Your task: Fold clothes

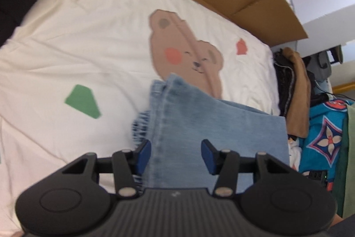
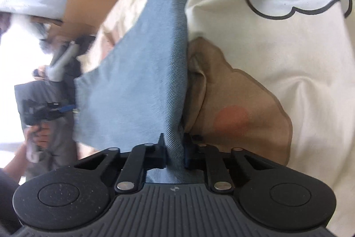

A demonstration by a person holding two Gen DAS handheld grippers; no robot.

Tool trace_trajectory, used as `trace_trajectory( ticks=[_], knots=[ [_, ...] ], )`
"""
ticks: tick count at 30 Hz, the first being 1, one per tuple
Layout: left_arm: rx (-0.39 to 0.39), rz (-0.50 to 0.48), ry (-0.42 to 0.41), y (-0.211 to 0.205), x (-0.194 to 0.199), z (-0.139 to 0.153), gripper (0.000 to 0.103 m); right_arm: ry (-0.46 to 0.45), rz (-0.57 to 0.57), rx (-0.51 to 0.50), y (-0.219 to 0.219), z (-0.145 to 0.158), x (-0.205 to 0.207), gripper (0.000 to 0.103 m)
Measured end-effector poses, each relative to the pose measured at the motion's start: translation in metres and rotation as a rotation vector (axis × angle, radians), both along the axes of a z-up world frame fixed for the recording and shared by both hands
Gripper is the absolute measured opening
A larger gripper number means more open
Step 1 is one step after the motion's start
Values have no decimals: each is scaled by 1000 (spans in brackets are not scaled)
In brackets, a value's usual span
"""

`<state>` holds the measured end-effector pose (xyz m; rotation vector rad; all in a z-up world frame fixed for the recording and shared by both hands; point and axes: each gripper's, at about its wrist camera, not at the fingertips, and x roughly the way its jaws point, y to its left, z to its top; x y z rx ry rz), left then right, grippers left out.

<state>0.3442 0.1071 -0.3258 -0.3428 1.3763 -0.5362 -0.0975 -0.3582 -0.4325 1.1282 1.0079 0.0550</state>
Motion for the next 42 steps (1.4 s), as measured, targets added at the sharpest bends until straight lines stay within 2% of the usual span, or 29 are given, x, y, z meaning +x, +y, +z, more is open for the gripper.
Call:
trace_trajectory(
  ticks=[4,5,6,8,9,13,16,19,22,29,33,35,38,42],
  knots=[
    [-41,-14,7,-20,-9,1,52,17,-10,-11,-1,0,-1,14],
    [-48,-19,9,-23,-11,0,52,26,-10,-20,-1,-1,0,21],
    [-54,-24,10,-27,-14,-1,52,36,-2,-37,0,-3,2,32],
    [-61,-26,15,-32,-17,-3,52,45,13,-67,1,-4,5,41],
    [-64,-23,20,-34,-19,-4,52,45,20,-80,1,-3,6,41],
    [-65,-33,28,-42,-27,-5,52,13,16,-176,5,24,11,41],
    [-68,-34,35,-45,-31,-4,52,-26,14,-219,5,47,4,51],
    [-74,-35,42,-47,-35,-4,52,-57,21,-215,8,58,-3,53],
    [-72,-37,48,-51,-38,-4,52,-38,25,-218,15,50,-4,53],
    [-72,-56,62,-64,-49,-7,52,-12,-20,-136,9,8,-11,53],
    [-77,-61,81,-73,-56,-14,52,-17,-79,-1,-2,-23,-4,52],
    [-80,-65,88,-77,-60,-16,52,-15,-65,2,-5,-28,2,52],
    [-79,-74,92,-82,-63,-17,52,-13,-37,16,-7,-27,7,53],
    [-79,-77,100,-84,-68,-18,52,-11,19,0,-3,-18,1,45]
  ],
)
